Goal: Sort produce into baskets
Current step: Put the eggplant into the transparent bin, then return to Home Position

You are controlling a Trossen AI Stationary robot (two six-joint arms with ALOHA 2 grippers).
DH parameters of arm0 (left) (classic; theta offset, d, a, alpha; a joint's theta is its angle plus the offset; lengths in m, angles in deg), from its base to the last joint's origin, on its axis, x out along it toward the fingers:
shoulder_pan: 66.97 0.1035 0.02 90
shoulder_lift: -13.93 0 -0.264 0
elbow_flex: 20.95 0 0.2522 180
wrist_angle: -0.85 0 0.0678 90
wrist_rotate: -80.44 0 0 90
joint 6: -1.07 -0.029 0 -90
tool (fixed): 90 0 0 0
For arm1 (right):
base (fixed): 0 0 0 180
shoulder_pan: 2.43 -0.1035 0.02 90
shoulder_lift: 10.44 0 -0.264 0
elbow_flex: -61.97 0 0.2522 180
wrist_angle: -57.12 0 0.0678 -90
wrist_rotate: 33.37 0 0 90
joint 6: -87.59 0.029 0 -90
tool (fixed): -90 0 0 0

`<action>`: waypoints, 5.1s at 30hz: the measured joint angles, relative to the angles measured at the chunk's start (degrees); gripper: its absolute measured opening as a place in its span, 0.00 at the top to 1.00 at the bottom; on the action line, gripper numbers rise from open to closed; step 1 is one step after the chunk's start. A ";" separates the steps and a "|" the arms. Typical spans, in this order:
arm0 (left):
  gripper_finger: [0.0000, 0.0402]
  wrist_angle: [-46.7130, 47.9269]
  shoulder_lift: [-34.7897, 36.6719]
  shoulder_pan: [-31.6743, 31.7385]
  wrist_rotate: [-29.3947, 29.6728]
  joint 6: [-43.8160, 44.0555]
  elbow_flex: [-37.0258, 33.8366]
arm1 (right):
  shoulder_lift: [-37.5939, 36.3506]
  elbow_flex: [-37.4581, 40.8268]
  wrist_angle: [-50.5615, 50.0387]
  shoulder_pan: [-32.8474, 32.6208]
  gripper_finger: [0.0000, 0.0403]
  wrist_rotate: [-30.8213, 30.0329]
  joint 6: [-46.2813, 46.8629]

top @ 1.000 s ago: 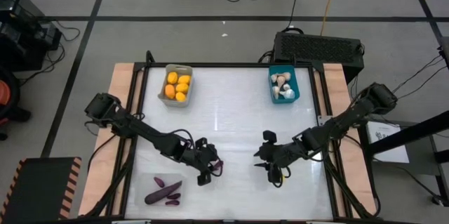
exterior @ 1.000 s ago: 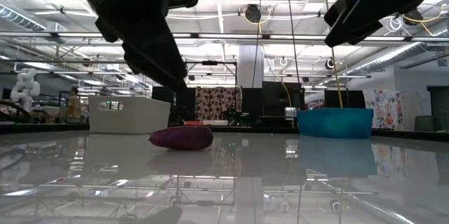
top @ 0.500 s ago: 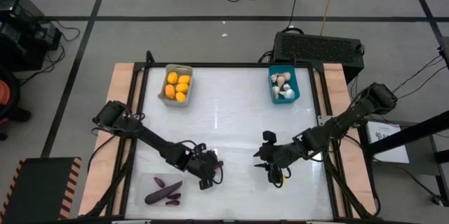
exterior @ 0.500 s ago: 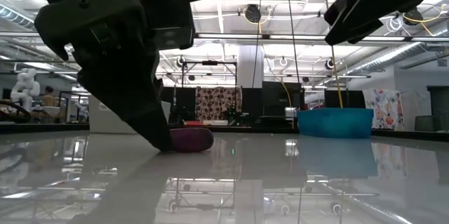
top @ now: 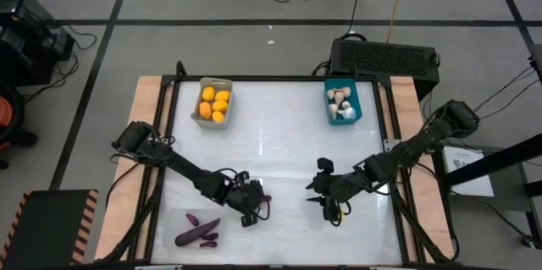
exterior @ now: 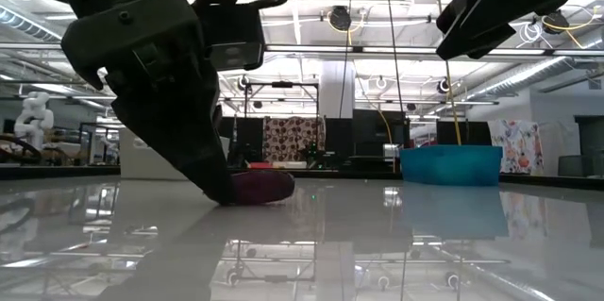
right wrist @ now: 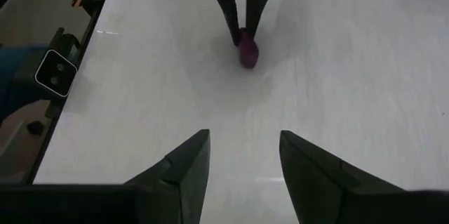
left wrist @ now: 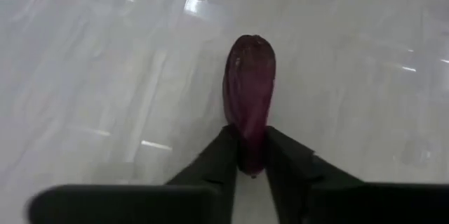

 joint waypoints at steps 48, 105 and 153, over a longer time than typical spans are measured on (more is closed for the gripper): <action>0.77 44.69 24.87 -24.65 -15.08 37.57 -0.11 | 0.02 -0.04 2.91 0.00 0.59 0.03 -0.33; 0.70 -9.42 69.51 36.93 -19.05 -34.56 -32.16 | -57.04 24.68 -0.77 29.68 0.99 6.34 -17.21; 0.70 -6.61 99.45 36.87 -8.55 -22.58 -55.98 | -79.03 38.86 -9.68 30.16 0.99 -14.62 -4.81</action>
